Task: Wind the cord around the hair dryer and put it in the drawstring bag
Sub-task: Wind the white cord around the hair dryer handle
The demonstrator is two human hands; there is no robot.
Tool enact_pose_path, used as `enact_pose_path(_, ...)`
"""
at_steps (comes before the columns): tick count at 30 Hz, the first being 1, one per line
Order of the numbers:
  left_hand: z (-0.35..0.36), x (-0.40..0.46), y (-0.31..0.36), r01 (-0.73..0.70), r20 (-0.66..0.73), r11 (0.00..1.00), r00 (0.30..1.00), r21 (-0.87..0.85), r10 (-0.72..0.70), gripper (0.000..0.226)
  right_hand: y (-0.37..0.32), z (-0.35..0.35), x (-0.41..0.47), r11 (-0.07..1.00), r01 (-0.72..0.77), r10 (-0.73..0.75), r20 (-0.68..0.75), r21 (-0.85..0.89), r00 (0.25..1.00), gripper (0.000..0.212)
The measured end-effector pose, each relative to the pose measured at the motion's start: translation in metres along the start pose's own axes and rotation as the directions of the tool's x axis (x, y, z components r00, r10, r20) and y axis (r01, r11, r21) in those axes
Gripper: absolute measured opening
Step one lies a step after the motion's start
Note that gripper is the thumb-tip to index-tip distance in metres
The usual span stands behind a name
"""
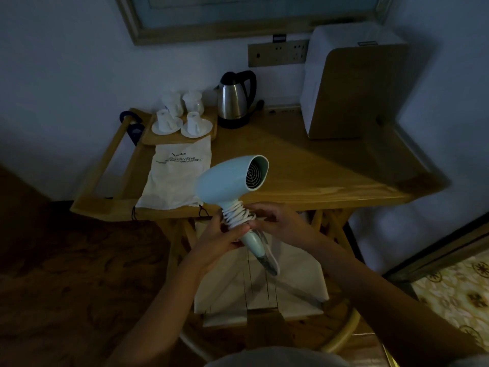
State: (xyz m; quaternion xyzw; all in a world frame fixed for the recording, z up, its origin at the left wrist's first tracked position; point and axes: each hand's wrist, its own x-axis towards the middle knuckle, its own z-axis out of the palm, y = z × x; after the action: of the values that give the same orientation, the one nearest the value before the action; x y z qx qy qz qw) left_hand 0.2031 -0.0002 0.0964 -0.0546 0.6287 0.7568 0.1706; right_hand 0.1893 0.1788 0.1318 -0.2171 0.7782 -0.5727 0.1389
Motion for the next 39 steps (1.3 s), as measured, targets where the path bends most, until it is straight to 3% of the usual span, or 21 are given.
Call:
enact_pose_path(3,0.003,0.0,-0.005,0.001,-0.03,1.0,1.0,-0.013,-0.002,0.05,0.0,-0.005,-0.006,0.993,-0.11,0.109,0.007,0.035,0.994,0.052)
enact_pose_path(4,0.002,0.0,-0.006,0.002,-0.048,1.0,0.999,-0.012,-0.003,0.044,0.0,-0.009,-0.011,0.989,-0.142,0.142,0.009,-0.03,0.99,0.054)
enact_pose_path(6,-0.001,0.0,-0.008,-0.002,-0.1,1.0,0.995,-0.02,0.0,0.036,0.002,-0.021,-0.019,0.927,-0.116,0.133,0.022,-0.357,0.991,0.038)
enact_pose_path(8,-0.001,0.0,-0.008,-0.007,-0.148,1.0,0.989,-0.029,0.002,0.034,0.004,-0.026,-0.025,0.734,0.002,0.051,0.058,-0.679,0.997,0.018)
enact_pose_path(10,0.002,0.0,-0.007,-0.005,-0.192,0.999,0.981,-0.041,-0.003,0.034,0.005,-0.021,-0.028,0.59,0.035,-0.029,0.023,-0.806,0.999,0.017)
enact_pose_path(11,0.004,0.001,-0.006,0.0,-0.214,0.999,0.977,-0.044,-0.01,0.034,0.004,-0.017,-0.028,0.596,0.02,-0.038,-0.003,-0.803,0.999,0.015)
enact_pose_path(13,0.006,0.001,-0.005,0.012,-0.247,0.999,0.969,-0.039,-0.021,0.04,0.002,-0.012,-0.028,0.745,-0.056,0.038,-0.041,-0.665,0.998,0.016)
enact_pose_path(15,0.005,0.001,-0.003,0.014,-0.257,1.0,0.966,-0.012,-0.017,0.045,0.004,-0.011,-0.03,0.915,-0.212,0.203,-0.061,-0.343,0.977,0.017)
enact_pose_path(16,0.005,0.0,-0.003,0.006,-0.255,1.0,0.967,0.004,-0.005,0.045,0.005,-0.01,-0.034,0.952,-0.292,0.289,-0.053,-0.095,0.956,0.015)
enact_pose_path(18,0.005,-0.001,-0.002,-0.018,-0.247,0.999,0.969,0.031,0.025,0.042,0.007,-0.004,-0.04,0.88,-0.381,0.403,-0.019,0.285,0.915,0.011)
enact_pose_path(24,0.004,-0.001,-0.004,-0.022,-0.26,0.999,0.965,0.042,0.033,0.047,0.012,0.017,-0.042,0.908,-0.283,0.349,-0.184,0.31,0.919,0.016)
enact_pose_path(28,0.002,-0.003,-0.006,0.004,-0.247,0.999,0.969,0.051,0.008,0.052,0.016,0.017,-0.045,0.817,-0.369,0.429,-0.037,0.444,0.903,0.012)
enact_pose_path(30,0.001,-0.004,-0.007,0.011,-0.244,0.994,0.97,0.105,0.015,0.047,0.016,0.017,-0.046,0.826,-0.378,0.402,0.032,0.419,0.915,0.008)
enact_pose_path(35,-0.002,-0.004,0.005,0.07,-0.172,0.988,0.984,0.14,-0.046,0.04,0.017,0.018,-0.046,0.962,-0.252,0.256,-0.03,0.107,0.966,0.009)
enact_pose_path(39,-0.005,-0.007,0.01,0.087,-0.098,0.984,0.993,0.157,-0.072,0.034,0.019,0.017,-0.043,0.923,-0.291,0.309,-0.033,0.251,0.951,0.008)
